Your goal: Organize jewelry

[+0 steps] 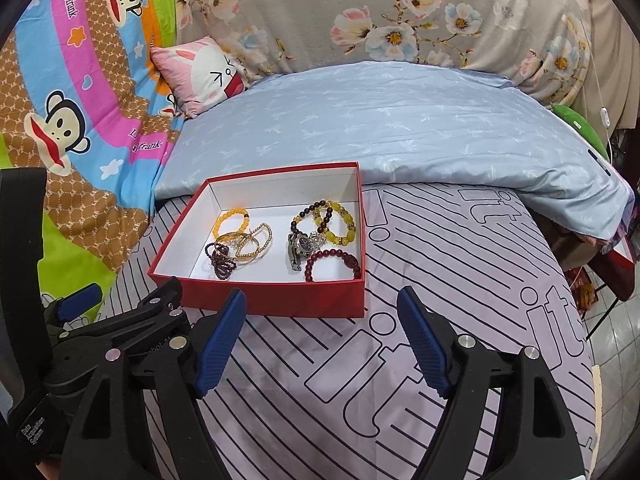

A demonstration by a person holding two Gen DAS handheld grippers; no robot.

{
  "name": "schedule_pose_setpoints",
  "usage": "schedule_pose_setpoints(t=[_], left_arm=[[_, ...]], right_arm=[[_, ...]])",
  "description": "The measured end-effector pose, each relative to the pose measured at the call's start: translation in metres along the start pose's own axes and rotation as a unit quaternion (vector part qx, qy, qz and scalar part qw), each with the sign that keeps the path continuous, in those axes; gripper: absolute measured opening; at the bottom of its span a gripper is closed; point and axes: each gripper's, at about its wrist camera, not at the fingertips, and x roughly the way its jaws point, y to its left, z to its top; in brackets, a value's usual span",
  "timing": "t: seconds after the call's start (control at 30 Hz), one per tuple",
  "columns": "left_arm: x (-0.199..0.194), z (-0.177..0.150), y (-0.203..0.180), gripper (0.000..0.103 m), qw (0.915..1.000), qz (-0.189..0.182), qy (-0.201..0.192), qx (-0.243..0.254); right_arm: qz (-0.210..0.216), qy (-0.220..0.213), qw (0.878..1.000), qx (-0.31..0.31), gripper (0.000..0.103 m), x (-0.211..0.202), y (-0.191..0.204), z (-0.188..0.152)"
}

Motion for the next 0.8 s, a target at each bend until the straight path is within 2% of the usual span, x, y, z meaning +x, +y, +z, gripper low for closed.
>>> schedule_pose_setpoints(t=[0.8], left_arm=[[0.0036, -0.0025, 0.0001, 0.092, 1.0000, -0.002, 0.009, -0.003]], right_arm=[[-0.008, 0.003, 1.000, 0.002, 0.079, 0.0049, -0.0019, -0.0026]])
